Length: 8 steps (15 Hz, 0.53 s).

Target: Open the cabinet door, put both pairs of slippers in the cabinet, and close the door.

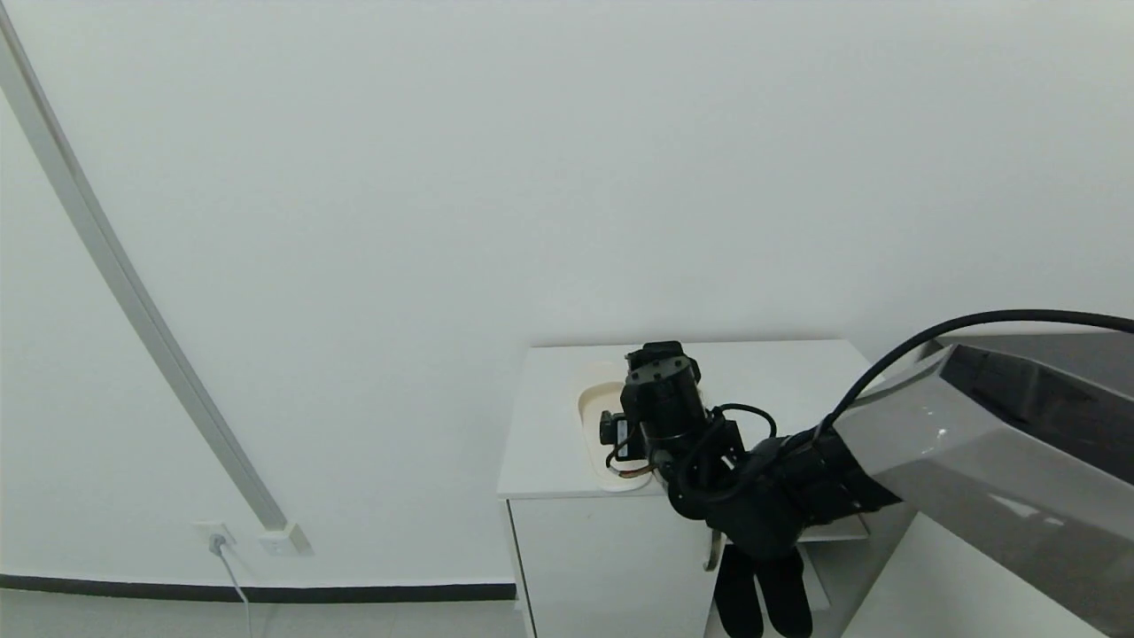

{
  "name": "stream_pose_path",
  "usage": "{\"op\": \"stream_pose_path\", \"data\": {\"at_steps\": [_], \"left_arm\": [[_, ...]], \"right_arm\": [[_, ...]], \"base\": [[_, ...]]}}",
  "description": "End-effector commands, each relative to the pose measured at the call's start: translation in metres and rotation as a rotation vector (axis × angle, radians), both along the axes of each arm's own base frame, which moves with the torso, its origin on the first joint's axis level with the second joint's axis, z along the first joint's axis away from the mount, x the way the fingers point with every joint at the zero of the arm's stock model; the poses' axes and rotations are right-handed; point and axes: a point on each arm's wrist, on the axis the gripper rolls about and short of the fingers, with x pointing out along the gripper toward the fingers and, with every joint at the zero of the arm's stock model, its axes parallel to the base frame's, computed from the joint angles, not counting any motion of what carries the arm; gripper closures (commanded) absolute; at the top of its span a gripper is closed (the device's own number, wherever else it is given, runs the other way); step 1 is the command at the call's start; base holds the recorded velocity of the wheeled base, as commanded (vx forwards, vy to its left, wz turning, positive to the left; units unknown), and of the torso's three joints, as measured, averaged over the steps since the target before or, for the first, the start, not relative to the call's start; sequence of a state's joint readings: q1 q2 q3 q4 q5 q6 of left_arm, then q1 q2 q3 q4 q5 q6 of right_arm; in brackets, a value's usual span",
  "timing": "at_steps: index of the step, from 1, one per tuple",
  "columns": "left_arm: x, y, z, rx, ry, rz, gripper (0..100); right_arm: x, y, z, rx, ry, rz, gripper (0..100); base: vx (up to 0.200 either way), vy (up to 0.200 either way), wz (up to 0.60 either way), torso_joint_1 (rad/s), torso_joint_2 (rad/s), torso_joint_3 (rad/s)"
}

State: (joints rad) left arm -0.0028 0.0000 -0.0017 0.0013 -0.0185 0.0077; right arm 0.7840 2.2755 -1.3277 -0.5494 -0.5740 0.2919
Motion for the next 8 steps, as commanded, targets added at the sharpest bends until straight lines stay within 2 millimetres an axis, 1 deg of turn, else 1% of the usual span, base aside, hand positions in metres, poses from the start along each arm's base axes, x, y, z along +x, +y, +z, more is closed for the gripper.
{"op": "stream_pose_path", "data": {"at_steps": [1,3,4,6,8], "left_arm": [[0.0,0.0,0.0,0.0,0.002,0.0,100],[0.0,0.0,0.0,0.0,0.002,0.0,100],[0.0,0.0,0.0,0.0,0.002,0.0,100],[0.0,0.0,0.0,0.0,0.002,0.0,100],[0.0,0.0,0.0,0.0,0.002,0.0,100]], "right_arm": [[0.019,0.003,-0.019,-0.013,0.008,-0.019,0],[0.037,0.002,-0.025,-0.005,0.0,-0.017,0],[0.042,0.003,-0.026,0.0,-0.006,-0.022,0],[0.067,0.001,-0.033,-0.004,-0.037,-0.048,0],[0.081,0.0,-0.037,-0.007,-0.058,-0.059,0]], "base": [[0.0,0.0,0.0,0.0,0.0,0.0],[0.0,0.0,0.0,0.0,0.0,0.0],[0.0,0.0,0.0,0.0,0.0,0.0],[0.0,0.0,0.0,0.0,0.0,0.0],[0.0,0.0,0.0,0.0,0.0,0.0]]}}
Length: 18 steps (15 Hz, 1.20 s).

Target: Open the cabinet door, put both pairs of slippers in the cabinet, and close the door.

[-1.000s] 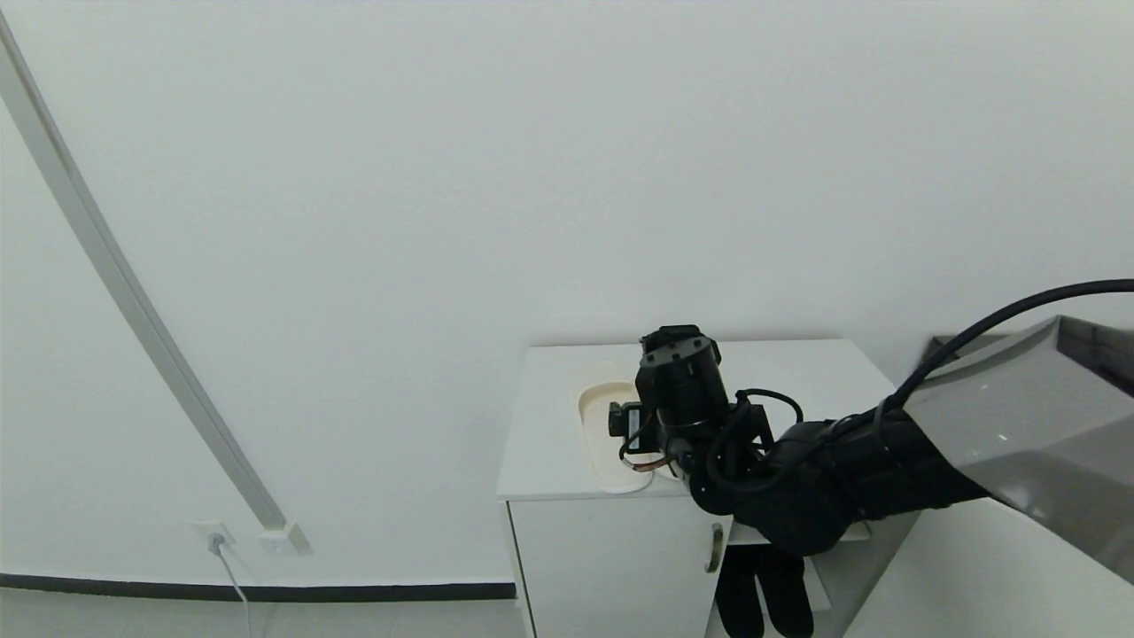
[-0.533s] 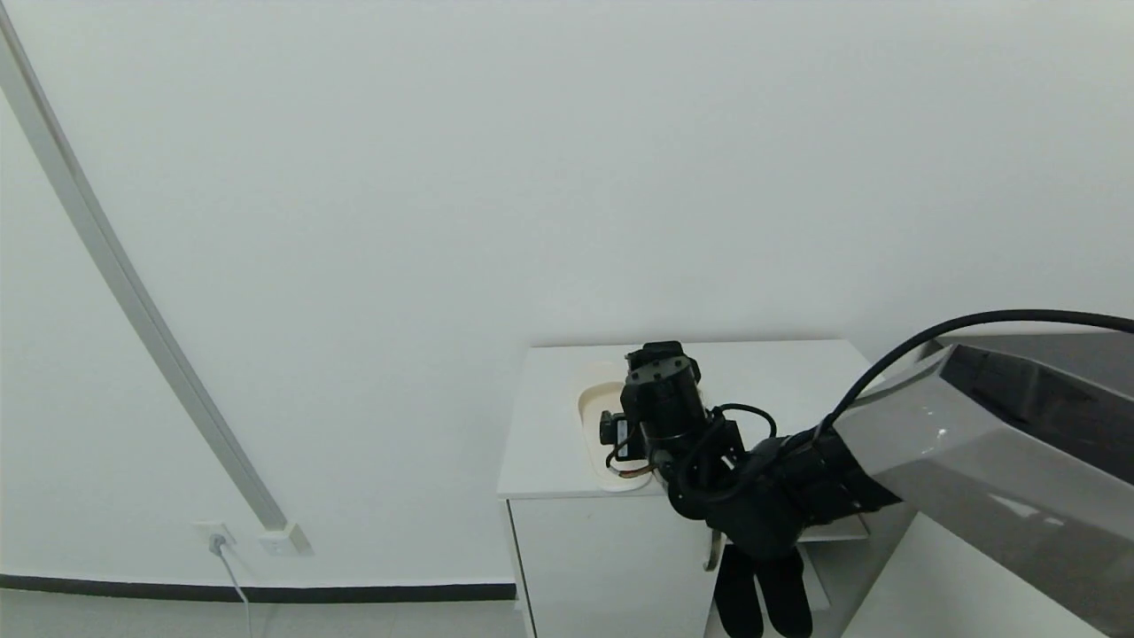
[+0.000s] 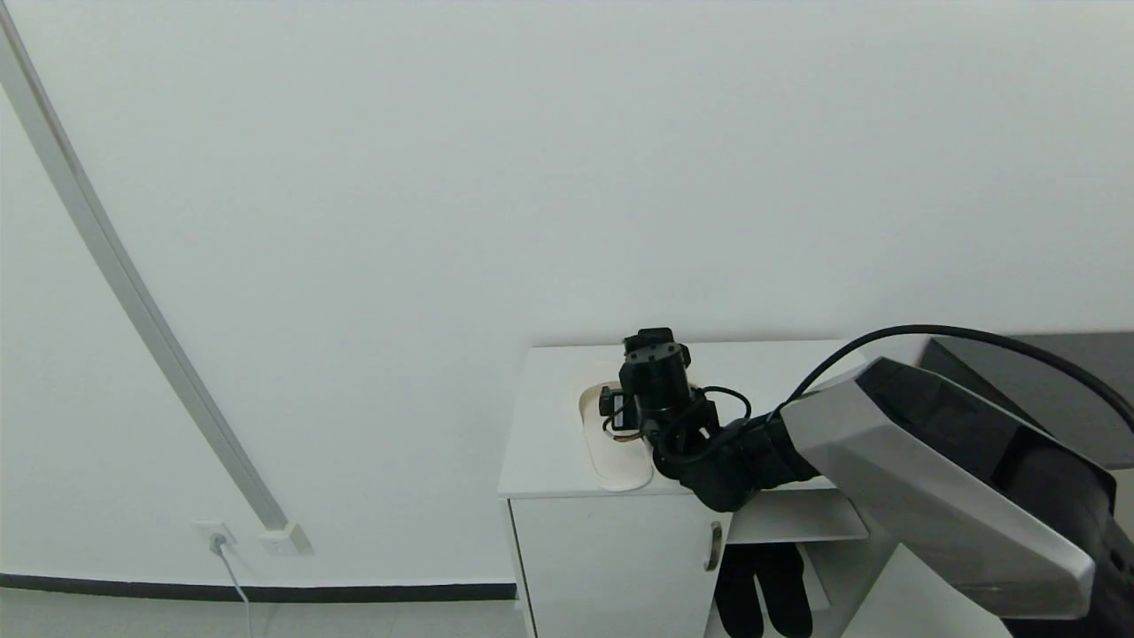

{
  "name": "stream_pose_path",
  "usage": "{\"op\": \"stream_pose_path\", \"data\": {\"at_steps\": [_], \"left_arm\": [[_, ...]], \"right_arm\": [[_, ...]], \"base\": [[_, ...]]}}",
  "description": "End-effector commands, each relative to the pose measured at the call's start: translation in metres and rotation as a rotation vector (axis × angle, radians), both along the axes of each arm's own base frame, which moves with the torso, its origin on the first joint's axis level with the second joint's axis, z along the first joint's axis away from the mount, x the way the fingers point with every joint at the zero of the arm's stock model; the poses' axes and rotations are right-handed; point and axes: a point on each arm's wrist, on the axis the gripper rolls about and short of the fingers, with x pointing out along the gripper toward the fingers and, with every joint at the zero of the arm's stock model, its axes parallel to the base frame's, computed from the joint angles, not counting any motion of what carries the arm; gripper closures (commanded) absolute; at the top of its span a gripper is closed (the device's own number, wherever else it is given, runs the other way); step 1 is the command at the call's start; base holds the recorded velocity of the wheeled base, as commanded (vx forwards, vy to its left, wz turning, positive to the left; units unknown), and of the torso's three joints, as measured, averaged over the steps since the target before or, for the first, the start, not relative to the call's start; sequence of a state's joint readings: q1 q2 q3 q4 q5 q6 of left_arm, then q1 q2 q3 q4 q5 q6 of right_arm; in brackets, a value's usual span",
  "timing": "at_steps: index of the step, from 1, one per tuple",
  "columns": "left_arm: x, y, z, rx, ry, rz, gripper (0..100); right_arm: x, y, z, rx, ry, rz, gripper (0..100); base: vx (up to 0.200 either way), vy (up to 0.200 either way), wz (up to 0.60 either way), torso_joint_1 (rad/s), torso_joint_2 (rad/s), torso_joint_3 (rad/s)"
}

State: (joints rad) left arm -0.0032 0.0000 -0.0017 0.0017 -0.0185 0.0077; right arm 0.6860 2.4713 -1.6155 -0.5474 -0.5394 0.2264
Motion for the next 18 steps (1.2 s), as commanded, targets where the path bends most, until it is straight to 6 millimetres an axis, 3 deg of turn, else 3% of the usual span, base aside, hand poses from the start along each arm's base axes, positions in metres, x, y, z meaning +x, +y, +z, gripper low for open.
{"op": "stream_pose_path", "data": {"at_steps": [1,7,8,15,17,18], "left_arm": [[0.0,0.0,0.0,0.0,0.002,0.0,100],[0.0,0.0,0.0,-0.003,0.0,0.0,100],[0.0,0.0,0.0,-0.003,0.002,0.0,100],[0.0,0.0,0.0,-0.006,0.0,0.012,100],[0.0,0.0,0.0,-0.006,0.0,0.012,100],[0.0,0.0,0.0,-0.006,0.0,0.012,100]], "right_arm": [[0.016,0.0,-0.018,-0.009,0.003,-0.017,0],[0.019,0.001,-0.015,-0.023,-0.01,0.001,0],[0.019,0.001,-0.014,-0.022,-0.011,0.001,100],[0.018,0.001,-0.012,-0.017,-0.015,0.007,100],[0.012,-0.002,0.001,-0.008,-0.026,0.01,100],[-0.001,-0.008,0.02,-0.006,-0.028,0.018,100]], "base": [[0.0,0.0,0.0,0.0,0.0,0.0],[0.0,0.0,0.0,0.0,0.0,0.0],[0.0,0.0,0.0,0.0,0.0,0.0],[0.0,0.0,0.0,0.0,0.0,0.0],[0.0,0.0,0.0,0.0,0.0,0.0],[0.0,0.0,0.0,0.0,0.0,0.0]]}}
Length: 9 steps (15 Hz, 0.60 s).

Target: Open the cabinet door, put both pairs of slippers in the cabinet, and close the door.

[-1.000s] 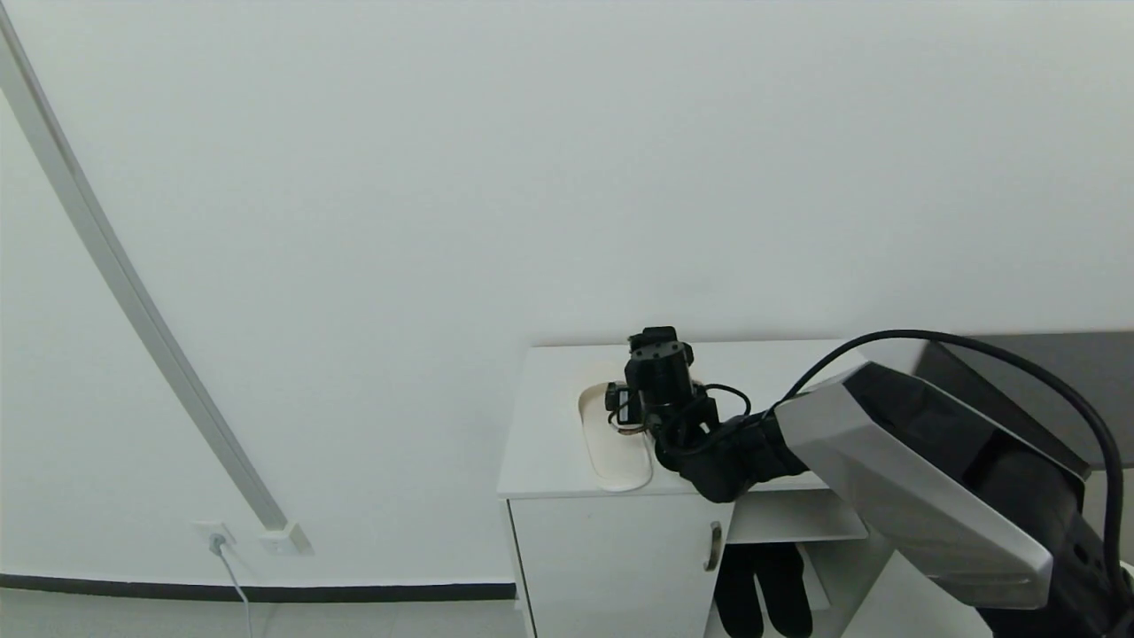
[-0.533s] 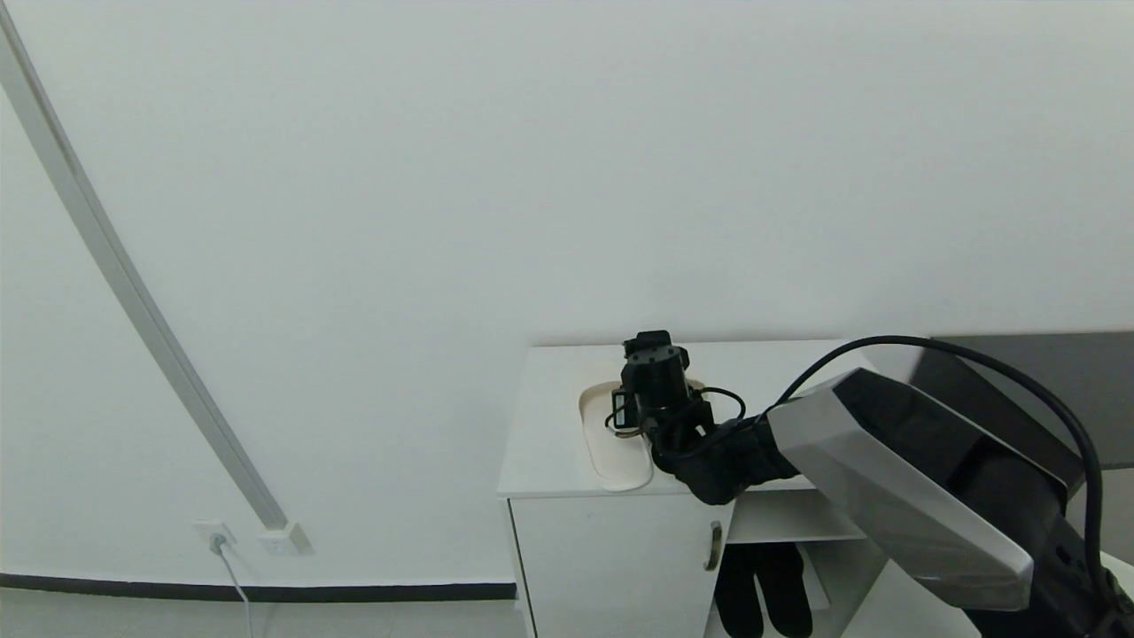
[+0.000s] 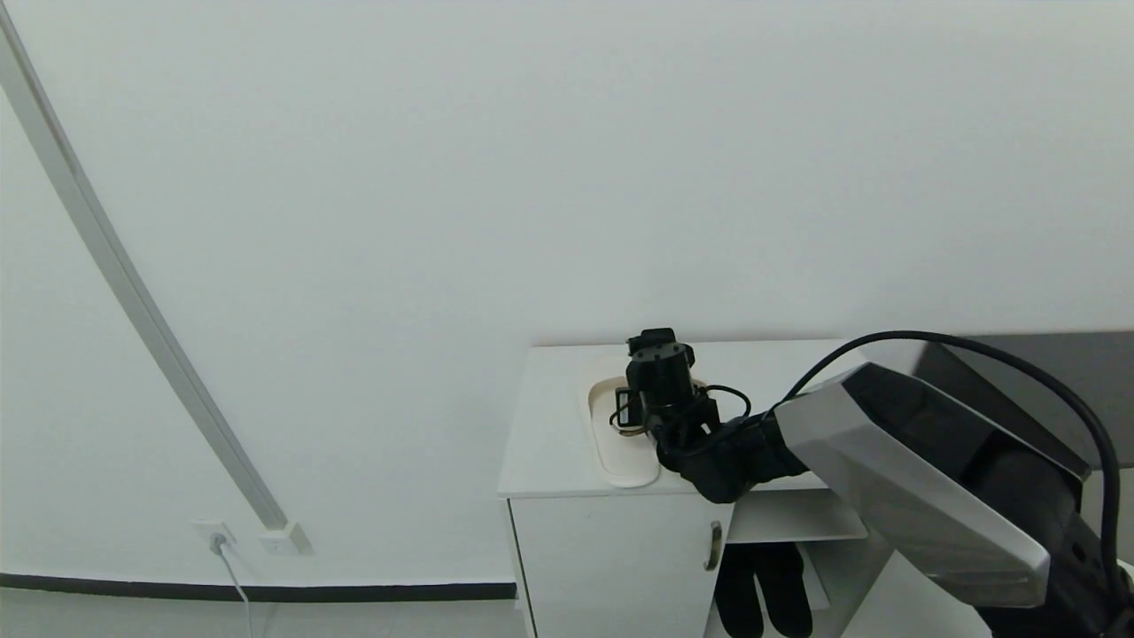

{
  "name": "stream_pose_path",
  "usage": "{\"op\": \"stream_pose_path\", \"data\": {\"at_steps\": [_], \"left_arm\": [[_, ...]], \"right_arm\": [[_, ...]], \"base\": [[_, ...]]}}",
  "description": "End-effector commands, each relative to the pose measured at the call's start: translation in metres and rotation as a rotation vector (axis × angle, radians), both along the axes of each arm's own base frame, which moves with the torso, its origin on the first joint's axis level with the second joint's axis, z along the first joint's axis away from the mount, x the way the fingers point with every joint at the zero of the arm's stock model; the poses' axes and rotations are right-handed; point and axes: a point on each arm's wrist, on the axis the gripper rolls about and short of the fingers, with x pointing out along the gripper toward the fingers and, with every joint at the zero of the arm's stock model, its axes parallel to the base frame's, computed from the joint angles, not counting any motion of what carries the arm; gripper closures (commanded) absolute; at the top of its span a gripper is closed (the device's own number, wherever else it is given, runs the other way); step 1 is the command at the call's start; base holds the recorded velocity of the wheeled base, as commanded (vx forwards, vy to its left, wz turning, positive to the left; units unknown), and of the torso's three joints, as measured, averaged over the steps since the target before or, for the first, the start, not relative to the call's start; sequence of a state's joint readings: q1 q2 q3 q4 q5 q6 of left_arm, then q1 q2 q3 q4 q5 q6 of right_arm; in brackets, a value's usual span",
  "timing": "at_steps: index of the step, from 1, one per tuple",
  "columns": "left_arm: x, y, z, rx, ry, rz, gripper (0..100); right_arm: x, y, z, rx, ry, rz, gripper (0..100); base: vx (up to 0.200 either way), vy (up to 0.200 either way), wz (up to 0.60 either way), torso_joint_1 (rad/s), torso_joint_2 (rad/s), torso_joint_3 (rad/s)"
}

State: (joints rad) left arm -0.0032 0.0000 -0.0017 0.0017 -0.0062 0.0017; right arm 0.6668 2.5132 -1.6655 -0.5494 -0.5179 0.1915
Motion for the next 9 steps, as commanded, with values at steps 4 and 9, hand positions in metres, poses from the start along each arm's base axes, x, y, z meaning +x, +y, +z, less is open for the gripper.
{"op": "stream_pose_path", "data": {"at_steps": [4,9], "left_arm": [[0.0,0.0,0.0,0.0,0.0,0.0,100],[0.0,0.0,0.0,-0.002,0.0,0.0,100]], "right_arm": [[-0.08,-0.031,0.085,0.025,-0.07,0.136,100],[-0.17,-0.068,0.118,0.021,-0.101,0.29,100]], "base": [[0.0,0.0,0.0,0.0,0.0,0.0],[0.0,0.0,0.0,0.0,0.0,0.0]]}}
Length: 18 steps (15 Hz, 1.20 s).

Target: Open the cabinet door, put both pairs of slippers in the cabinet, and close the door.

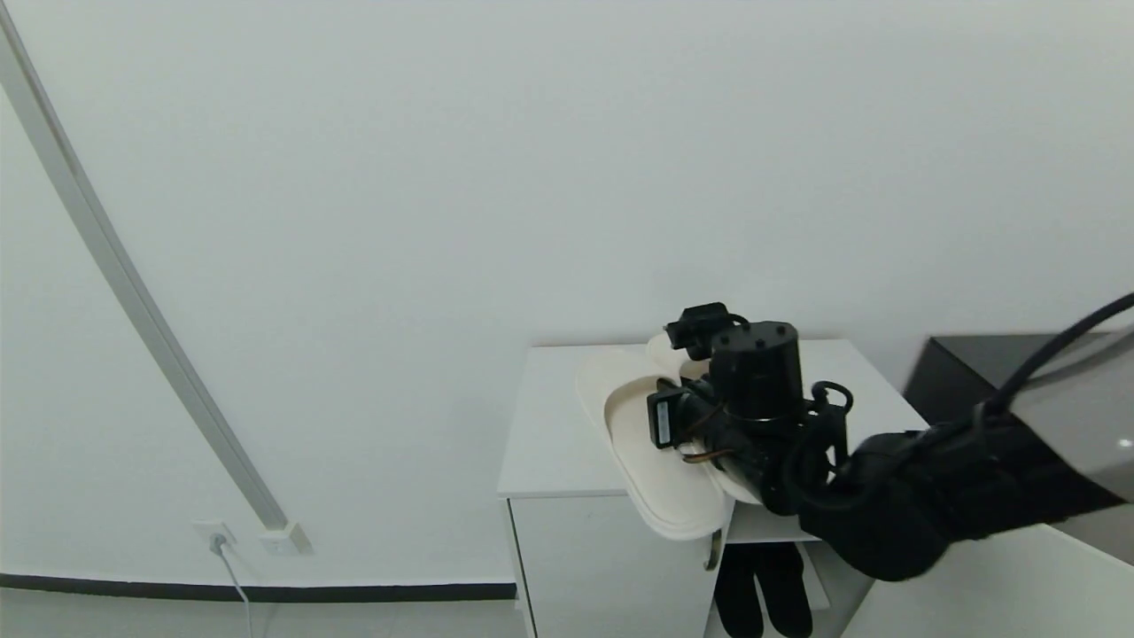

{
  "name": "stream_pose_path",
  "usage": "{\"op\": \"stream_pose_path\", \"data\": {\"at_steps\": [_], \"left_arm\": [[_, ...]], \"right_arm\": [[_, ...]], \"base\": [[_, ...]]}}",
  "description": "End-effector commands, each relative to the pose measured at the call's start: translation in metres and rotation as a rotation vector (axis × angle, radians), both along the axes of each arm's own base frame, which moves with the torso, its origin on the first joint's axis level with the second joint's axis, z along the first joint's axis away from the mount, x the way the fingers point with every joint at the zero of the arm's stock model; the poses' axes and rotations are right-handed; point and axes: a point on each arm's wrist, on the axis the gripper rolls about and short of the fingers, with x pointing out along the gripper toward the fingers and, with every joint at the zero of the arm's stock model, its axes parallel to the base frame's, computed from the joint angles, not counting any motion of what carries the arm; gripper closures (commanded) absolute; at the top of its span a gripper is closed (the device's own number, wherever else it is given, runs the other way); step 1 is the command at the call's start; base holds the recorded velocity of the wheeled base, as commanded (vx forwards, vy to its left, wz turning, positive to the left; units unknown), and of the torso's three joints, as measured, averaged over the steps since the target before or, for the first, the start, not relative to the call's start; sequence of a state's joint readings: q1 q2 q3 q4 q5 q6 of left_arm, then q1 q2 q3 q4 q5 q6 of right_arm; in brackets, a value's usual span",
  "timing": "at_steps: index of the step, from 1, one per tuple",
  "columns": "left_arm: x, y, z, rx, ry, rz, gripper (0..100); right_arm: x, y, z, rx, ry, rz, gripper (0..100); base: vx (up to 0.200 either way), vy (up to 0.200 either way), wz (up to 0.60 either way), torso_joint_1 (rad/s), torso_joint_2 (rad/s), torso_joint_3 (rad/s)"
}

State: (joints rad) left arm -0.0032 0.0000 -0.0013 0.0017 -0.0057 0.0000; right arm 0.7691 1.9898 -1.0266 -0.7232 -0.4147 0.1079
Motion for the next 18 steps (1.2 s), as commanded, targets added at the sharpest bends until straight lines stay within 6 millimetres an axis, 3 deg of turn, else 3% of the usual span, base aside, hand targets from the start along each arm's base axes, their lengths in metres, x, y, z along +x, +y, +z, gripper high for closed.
{"op": "stream_pose_path", "data": {"at_steps": [1,4,10,13,18], "left_arm": [[0.0,0.0,0.0,0.0,0.0,0.001,100],[0.0,0.0,0.0,0.0,0.0,0.0,100],[0.0,0.0,0.0,0.0,0.0,0.0,100],[0.0,0.0,0.0,0.0,0.0,0.0,100],[0.0,0.0,0.0,0.0,0.0,0.0,100]], "right_arm": [[-0.057,-0.028,0.04,0.053,-0.053,0.101,100],[-0.091,-0.057,0.05,0.084,-0.047,0.242,100],[-0.137,-0.101,0.039,0.038,-0.046,0.496,100],[-0.143,-0.109,0.034,-0.047,-0.091,0.544,100],[-0.135,-0.1,0.027,-0.063,-0.054,0.542,100]], "base": [[0.0,0.0,0.0,0.0,0.0,0.0],[0.0,0.0,0.0,0.0,0.0,0.0],[0.0,0.0,0.0,0.0,0.0,0.0],[0.0,0.0,0.0,0.0,0.0,0.0],[-0.04,0.0,0.0,0.001,0.0,0.0]]}}
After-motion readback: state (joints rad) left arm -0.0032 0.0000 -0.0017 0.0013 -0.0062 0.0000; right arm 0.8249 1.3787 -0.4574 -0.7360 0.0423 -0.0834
